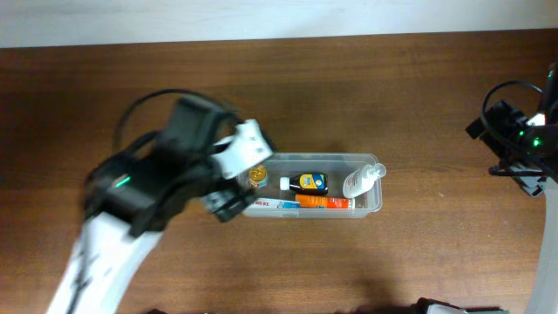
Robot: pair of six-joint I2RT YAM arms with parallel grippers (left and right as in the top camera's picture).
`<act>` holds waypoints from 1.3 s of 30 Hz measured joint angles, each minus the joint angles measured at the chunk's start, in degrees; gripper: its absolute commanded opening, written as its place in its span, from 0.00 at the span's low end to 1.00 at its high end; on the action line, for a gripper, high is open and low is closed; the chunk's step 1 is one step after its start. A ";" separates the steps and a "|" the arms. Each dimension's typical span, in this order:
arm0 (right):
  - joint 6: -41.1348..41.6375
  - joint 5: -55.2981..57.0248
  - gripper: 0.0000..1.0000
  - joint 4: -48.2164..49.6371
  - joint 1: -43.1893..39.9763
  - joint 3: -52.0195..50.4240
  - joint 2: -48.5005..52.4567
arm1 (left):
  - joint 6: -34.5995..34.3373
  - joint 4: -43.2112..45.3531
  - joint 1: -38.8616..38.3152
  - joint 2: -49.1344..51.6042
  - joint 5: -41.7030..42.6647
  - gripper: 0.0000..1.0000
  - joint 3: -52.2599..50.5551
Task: Pack container
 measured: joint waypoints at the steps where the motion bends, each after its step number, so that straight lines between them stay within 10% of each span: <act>1: 0.02 0.00 0.98 -0.04 0.00 0.00 0.00 | 0.00 0.24 1.84 -2.05 0.55 1.00 -0.20; 13: 0.02 0.00 0.98 -0.02 0.00 0.00 0.00 | -0.39 15.04 26.80 -33.31 9.51 1.00 -27.34; 25: 0.02 0.02 0.98 -0.02 -0.04 0.00 0.00 | -0.39 26.43 28.13 -61.05 14.08 1.00 -61.55; 39: 0.02 -0.02 0.98 -0.02 -0.04 0.02 0.00 | -0.42 39.67 28.13 -73.18 15.50 1.00 -78.88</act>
